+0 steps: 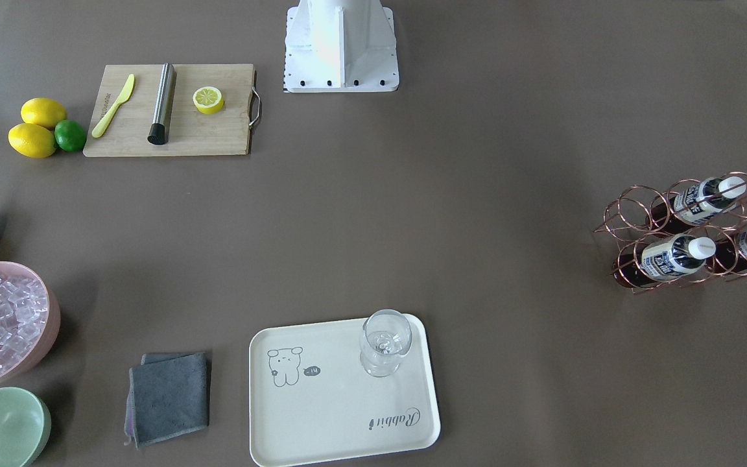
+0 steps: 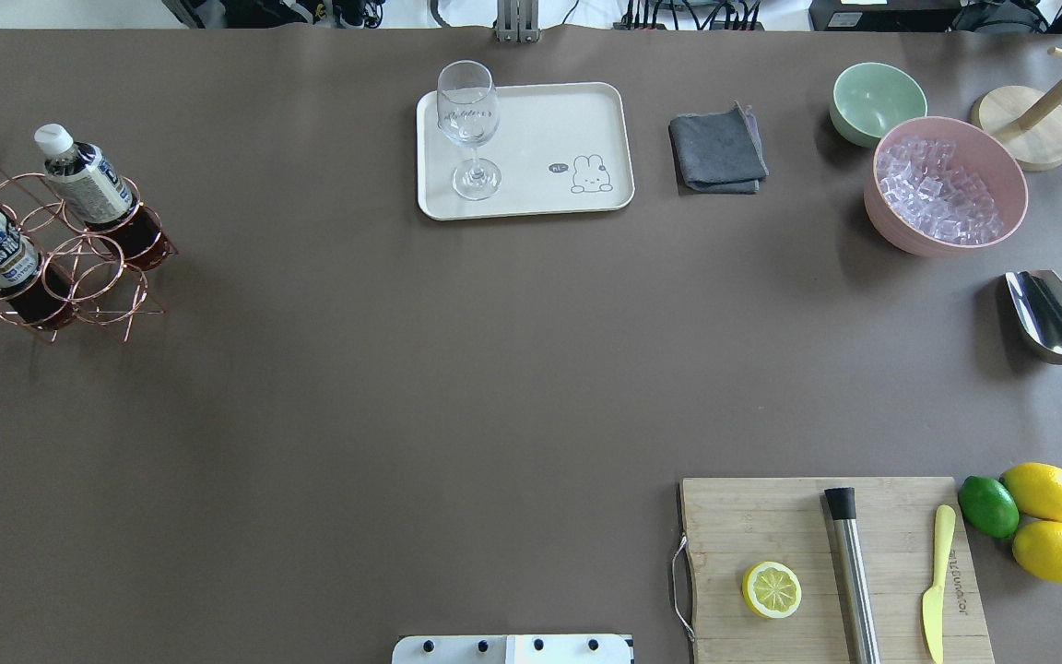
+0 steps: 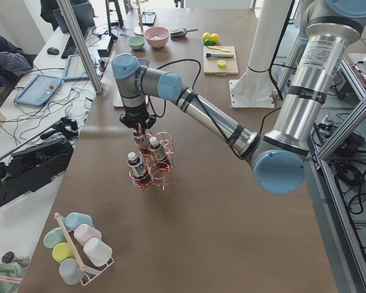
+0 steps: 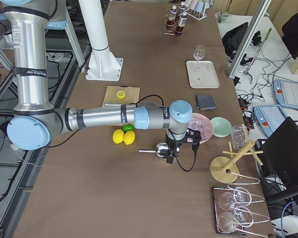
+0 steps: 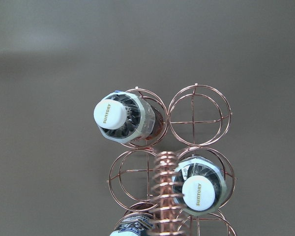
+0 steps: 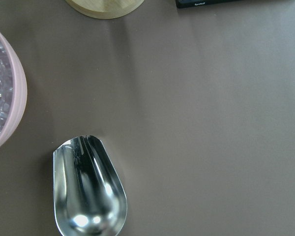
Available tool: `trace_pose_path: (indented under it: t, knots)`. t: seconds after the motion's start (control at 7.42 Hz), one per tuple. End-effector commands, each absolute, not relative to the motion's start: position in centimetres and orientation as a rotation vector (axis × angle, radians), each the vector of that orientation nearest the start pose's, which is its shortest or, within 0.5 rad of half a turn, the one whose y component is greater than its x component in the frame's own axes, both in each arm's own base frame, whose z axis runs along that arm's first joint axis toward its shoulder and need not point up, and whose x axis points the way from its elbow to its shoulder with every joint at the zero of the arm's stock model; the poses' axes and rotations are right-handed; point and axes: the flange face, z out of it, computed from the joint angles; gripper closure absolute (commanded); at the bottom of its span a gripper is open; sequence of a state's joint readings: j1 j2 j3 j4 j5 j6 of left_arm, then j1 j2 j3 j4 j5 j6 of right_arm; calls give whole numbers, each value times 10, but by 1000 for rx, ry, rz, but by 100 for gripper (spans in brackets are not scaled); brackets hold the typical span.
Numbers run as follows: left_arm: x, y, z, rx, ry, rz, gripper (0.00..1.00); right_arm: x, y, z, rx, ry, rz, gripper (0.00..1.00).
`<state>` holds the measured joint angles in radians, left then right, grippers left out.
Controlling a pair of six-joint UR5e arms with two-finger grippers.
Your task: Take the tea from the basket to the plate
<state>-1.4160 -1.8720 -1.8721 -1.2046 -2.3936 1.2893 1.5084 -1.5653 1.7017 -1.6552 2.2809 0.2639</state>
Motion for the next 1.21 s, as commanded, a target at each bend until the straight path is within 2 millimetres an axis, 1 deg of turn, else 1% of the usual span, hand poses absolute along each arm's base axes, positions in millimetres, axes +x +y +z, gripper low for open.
trace_pose_path:
  t: [0.0,0.13,0.27,0.4,0.54,0.67,0.81,0.94,1.08]
  knots:
    - [59,-566,349,736,614,1500,100,37,-498,604,-65,-708,173,0]
    - [64,-564,336,740,616,1476,100,38,-498,604,-64,-708,175,0]
    - [71,-562,323,769,598,1500,100,37,-498,604,-65,-708,173,0]
    - [77,-552,303,805,577,1525,100,37,-498,604,-65,-708,173,0]
    - [81,-543,288,839,559,1548,100,37,-498,604,-65,-710,173,0]
    - [90,-530,267,918,534,1592,100,37,-498,604,-64,-710,172,0]
    - [95,-519,253,977,511,1623,100,37,-498,603,-64,-711,170,0]
    - [96,-512,245,1012,540,1631,100,37,-498,602,-62,-716,170,0]
    - [99,-510,241,1037,569,1634,100,37,-497,599,-56,-717,165,0]
